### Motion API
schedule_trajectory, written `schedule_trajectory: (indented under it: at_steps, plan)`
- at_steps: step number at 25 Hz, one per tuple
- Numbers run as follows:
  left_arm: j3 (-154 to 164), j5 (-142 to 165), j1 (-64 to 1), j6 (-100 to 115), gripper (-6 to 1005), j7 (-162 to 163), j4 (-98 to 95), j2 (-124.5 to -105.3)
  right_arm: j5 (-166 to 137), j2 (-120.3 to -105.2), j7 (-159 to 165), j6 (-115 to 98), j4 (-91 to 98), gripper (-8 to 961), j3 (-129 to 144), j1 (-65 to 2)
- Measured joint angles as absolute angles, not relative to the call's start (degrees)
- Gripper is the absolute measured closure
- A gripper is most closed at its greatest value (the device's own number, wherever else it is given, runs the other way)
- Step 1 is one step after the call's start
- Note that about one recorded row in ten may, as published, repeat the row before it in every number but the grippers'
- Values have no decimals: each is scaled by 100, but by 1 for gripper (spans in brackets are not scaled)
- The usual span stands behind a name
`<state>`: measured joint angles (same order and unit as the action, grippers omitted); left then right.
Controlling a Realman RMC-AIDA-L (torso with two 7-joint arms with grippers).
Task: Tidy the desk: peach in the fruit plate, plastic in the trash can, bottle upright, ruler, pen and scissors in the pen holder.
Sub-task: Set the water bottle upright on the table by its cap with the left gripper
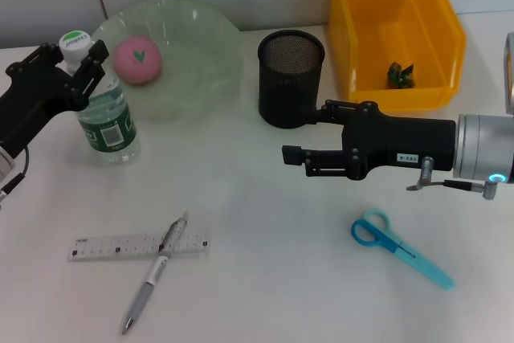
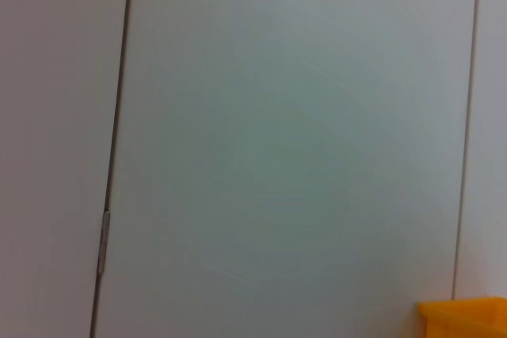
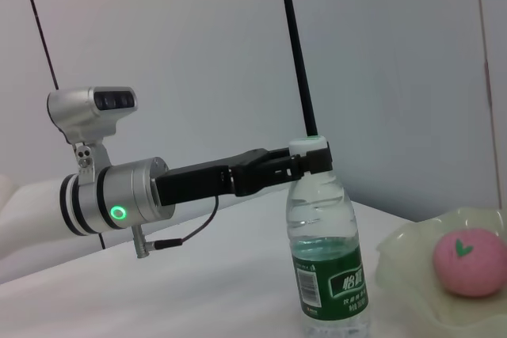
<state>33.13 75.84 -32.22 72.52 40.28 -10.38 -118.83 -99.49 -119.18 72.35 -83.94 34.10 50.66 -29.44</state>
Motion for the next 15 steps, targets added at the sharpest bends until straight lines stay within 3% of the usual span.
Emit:
schedule_trajectory:
  at_steps: [15]
  plan:
    - [3354, 7591, -3220, 7273, 486, 4056, -1019, -11883, -9949, -11912, 7235, -8393, 3335, 178, 5088, -2958]
